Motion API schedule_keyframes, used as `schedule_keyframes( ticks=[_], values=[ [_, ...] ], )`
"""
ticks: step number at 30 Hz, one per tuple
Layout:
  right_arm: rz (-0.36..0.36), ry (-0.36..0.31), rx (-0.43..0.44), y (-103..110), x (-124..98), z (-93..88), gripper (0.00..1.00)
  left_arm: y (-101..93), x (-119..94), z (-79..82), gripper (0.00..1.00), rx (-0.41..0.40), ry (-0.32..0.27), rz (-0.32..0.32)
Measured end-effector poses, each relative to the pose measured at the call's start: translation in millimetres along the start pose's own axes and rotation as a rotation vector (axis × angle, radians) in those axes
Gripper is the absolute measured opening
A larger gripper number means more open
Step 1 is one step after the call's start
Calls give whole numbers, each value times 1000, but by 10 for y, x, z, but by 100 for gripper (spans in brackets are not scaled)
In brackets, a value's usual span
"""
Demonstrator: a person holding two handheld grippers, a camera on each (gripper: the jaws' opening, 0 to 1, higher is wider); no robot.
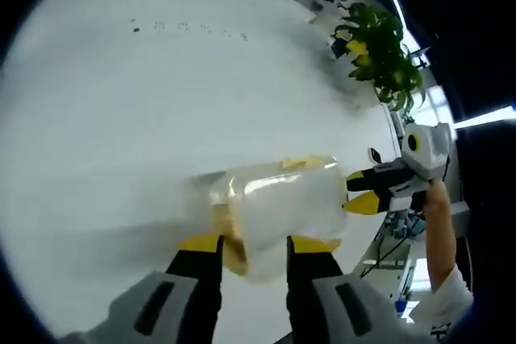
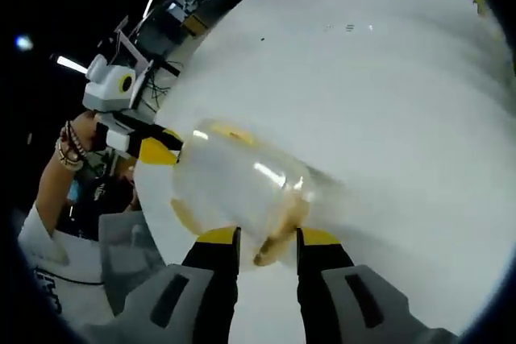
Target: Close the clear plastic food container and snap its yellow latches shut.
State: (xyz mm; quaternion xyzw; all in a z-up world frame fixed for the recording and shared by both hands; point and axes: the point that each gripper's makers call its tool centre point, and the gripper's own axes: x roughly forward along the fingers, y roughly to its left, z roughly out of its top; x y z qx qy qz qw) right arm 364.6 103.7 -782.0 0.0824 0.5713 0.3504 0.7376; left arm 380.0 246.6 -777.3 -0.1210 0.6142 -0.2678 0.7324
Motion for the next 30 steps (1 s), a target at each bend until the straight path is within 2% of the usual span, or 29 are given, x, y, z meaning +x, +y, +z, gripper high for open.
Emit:
schedule_keyframes(
  ticks=[4, 5, 9, 15, 30],
  values=[
    [3, 9, -16, -9, 8, 19, 23, 101, -3, 24, 13, -10, 12, 33],
    [3, 11, -19, -13, 8, 21, 23, 127, -6, 31, 13, 7, 14, 39],
    [1, 13, -20, -22, 7, 28, 23, 132, 11, 55, 13, -35, 6, 31],
    [7, -2, -16, -41, 8, 29, 22, 130, 28, 81, 12, -17, 19, 41],
    [22, 14, -26, -25, 27, 14, 22, 170, 12, 55, 7, -98, 21, -11]
  ],
)
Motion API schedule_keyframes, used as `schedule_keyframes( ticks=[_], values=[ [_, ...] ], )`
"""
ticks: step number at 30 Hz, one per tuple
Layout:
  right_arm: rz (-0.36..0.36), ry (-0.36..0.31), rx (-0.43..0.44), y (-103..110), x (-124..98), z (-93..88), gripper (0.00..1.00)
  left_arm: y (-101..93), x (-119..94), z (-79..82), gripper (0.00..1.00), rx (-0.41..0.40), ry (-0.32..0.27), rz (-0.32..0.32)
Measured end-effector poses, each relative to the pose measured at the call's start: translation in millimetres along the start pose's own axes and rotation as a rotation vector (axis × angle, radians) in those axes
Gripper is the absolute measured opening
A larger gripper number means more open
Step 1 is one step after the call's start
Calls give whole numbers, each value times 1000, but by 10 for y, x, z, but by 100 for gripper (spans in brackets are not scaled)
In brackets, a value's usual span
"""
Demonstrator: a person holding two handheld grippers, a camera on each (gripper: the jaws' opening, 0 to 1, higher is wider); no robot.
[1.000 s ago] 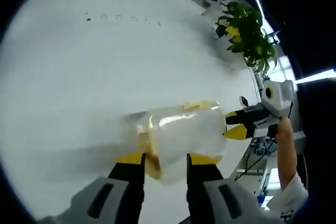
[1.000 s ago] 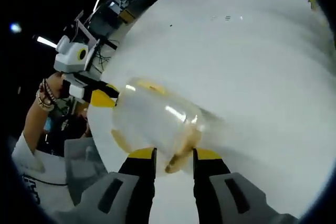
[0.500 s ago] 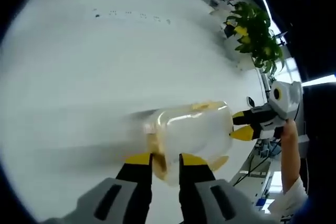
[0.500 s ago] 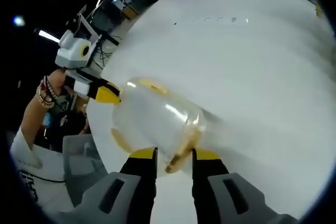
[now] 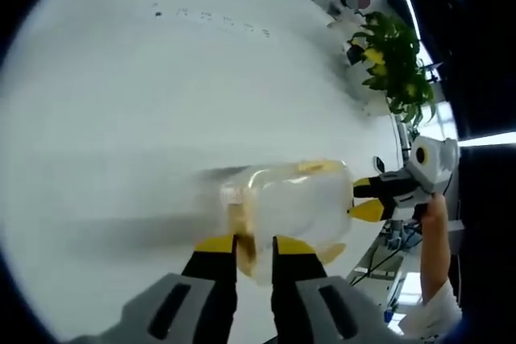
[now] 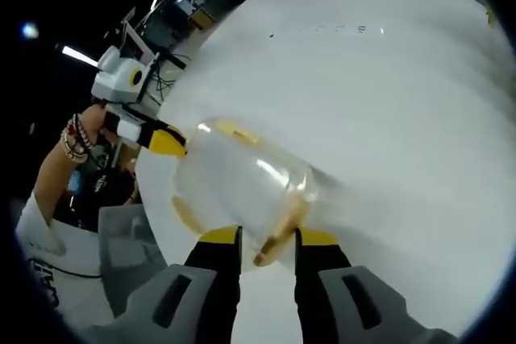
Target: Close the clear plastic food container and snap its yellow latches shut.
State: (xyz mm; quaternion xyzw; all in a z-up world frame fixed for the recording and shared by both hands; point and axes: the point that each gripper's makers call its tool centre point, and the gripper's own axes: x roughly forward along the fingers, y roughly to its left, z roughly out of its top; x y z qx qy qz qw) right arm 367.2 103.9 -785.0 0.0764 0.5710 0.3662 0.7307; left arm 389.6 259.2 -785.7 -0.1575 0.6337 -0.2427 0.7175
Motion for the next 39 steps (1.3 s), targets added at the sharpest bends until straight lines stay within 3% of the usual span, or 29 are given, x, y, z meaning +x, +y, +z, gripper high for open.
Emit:
schedule_keyframes(
  ticks=[4, 15, 21, 22, 23, 34, 39],
  values=[
    [9, -6, 4, 14, -5, 14, 22, 27, 4, -58, 5, -47, 13, -12],
    [16, -17, 22, -9, -65, 42, 21, -29, 110, -49, 7, -44, -10, -40],
    [70, -61, 115, 1, -54, 1, 18, -86, 107, -14, 7, -34, -6, -33],
    [82, -69, 202, 26, -45, -14, 17, -83, 93, -14, 7, -39, -5, -32],
    [103, -68, 158, 19, -51, -28, 17, -82, 76, -16, 7, -36, -5, -33],
    [82, -81, 80, 43, -70, -73, 22, -91, 6, -27, 9, 73, -17, -44],
    [65, -109, 84, -6, -113, -68, 21, -73, -33, -18, 8, 50, -129, -97]
  ],
)
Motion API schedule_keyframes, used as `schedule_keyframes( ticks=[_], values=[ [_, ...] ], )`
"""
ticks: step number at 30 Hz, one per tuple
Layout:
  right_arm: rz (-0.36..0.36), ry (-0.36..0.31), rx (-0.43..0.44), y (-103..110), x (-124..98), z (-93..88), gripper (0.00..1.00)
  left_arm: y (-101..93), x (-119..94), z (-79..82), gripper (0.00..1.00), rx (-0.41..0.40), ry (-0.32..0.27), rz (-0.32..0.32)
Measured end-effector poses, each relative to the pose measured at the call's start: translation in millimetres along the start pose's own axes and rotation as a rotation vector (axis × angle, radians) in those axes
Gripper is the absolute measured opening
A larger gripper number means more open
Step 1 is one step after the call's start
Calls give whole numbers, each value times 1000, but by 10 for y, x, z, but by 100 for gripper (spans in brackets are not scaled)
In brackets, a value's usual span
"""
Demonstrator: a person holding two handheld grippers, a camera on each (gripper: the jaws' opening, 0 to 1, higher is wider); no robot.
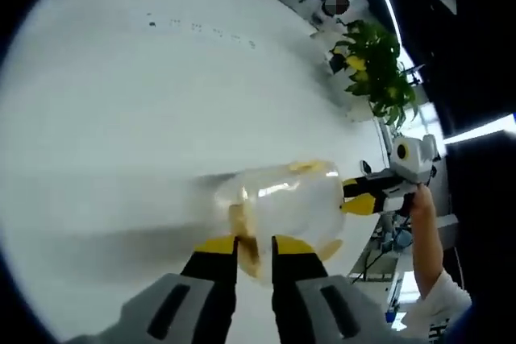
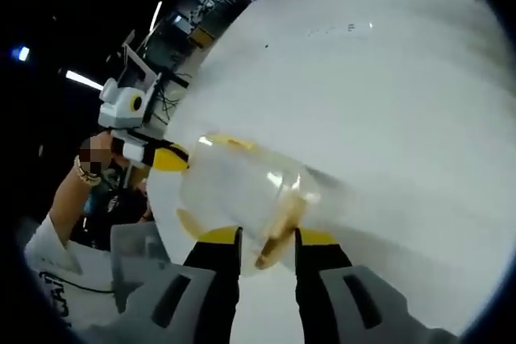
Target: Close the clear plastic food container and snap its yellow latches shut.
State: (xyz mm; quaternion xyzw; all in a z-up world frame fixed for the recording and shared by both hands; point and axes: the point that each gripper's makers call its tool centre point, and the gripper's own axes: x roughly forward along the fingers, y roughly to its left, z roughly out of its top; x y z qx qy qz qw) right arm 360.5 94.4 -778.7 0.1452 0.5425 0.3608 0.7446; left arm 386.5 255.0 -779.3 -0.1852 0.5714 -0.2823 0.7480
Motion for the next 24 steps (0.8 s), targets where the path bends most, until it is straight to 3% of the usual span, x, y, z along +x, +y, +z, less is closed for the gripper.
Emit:
schedule_keyframes(
  ticks=[3, 6, 7, 11, 15, 17, 21, 24],
  values=[
    [-80, 3, -79, -110, -79, 81, 20, -32, -56, 28, 8, -26, -64, -48],
    [-152, -39, -158, -154, -152, 249, 18, -57, -98, 30, 8, -48, -95, -69],
    [-186, -90, -231, -64, -168, 418, 8, -134, -168, 97, 0, 25, -178, -50],
    [-142, -113, -296, 140, -63, 496, 0, -351, -155, 135, 0, 62, -242, -95],
    [-111, -93, -330, 280, 131, 503, 0, -526, -44, -11, 0, 129, -218, -100],
    [-97, -93, -344, 336, 212, 520, 0, -594, 2, -16, 0, 150, -250, -104],
    [-105, -117, -413, 429, 343, 588, 0, -621, 123, -34, 0, 215, -269, -71],
    [-103, -115, -457, 485, 410, 602, 0, -642, 195, -54, 0, 193, -271, -81]
  ],
)
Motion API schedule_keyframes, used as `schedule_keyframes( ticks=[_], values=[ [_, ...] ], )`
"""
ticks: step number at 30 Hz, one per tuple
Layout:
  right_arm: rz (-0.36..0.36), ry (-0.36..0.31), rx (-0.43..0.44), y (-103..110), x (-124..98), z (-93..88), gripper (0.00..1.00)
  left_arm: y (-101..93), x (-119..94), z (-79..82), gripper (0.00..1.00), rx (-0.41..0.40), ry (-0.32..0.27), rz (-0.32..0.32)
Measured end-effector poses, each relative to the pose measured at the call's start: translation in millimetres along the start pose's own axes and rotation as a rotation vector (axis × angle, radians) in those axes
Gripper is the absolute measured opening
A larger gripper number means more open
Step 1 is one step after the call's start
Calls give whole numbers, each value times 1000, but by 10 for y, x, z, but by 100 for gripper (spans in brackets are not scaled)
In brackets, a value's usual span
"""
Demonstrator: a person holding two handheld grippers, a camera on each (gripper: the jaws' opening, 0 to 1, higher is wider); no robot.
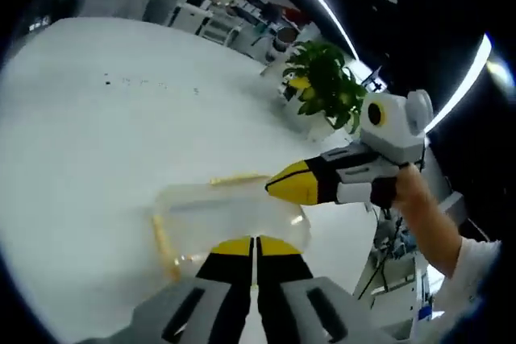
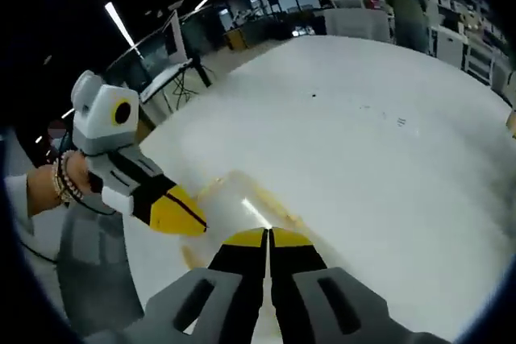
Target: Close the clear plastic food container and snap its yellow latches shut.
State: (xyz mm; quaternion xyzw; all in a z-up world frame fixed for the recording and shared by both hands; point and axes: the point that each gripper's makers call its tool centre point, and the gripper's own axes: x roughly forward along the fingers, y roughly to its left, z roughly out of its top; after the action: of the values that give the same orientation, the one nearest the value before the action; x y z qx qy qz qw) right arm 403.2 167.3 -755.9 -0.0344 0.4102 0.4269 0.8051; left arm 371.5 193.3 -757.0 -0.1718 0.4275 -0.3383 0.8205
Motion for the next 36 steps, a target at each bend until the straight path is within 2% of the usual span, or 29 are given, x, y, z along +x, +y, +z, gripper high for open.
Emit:
schedule_keyframes(
  ticks=[2, 7, 10, 11, 12, 15, 17, 21, 23, 27, 28, 30, 32, 36],
  values=[
    [-6, 12, -42, 5, 41, 15, 0, -27, 40, -34, 0, -7, 0, -6],
    [-8, 42, -71, -8, 122, 32, 0, -102, 85, -203, 0, 6, 33, -17],
    [-15, 35, -81, -48, 134, 84, 0, -164, 49, -328, 0, -33, 56, -58],
    [-17, 27, -74, -75, 138, 115, 0, -185, 40, -311, 0, -64, 31, -70],
    [-19, 17, -64, -101, 141, 149, 0, -174, 20, -348, 0, -72, 48, -67],
    [-25, -16, -35, -159, 144, 227, 0, -162, -23, -422, 0, -49, 56, -63],
    [-40, -32, -8, -220, 162, 263, 0, -163, -61, -441, 0, -64, 53, -65],
    [-60, -37, 14, -318, 220, 298, 0, -178, -68, -524, 0, -48, 73, -61],
    [-62, -31, 22, -337, 252, 294, 0, -180, -75, -537, 0, -37, 78, -56],
    [-81, 58, -26, -383, 322, 123, 0, -188, -69, -528, 0, -27, 69, -48],
    [-92, 26, -41, -404, 340, 172, 0, -200, -59, -526, 0, -28, 64, -51],
    [-69, 37, 0, -366, 318, 171, 0, -216, -43, -536, 0, -30, 66, -55],
    [-64, 38, 4, -352, 303, 182, 0, -209, -30, -537, 0, -23, 68, -53],
    [-44, 24, -74, -256, 215, 249, 0, -273, -71, -474, 0, 50, 65, -72]
  ],
)
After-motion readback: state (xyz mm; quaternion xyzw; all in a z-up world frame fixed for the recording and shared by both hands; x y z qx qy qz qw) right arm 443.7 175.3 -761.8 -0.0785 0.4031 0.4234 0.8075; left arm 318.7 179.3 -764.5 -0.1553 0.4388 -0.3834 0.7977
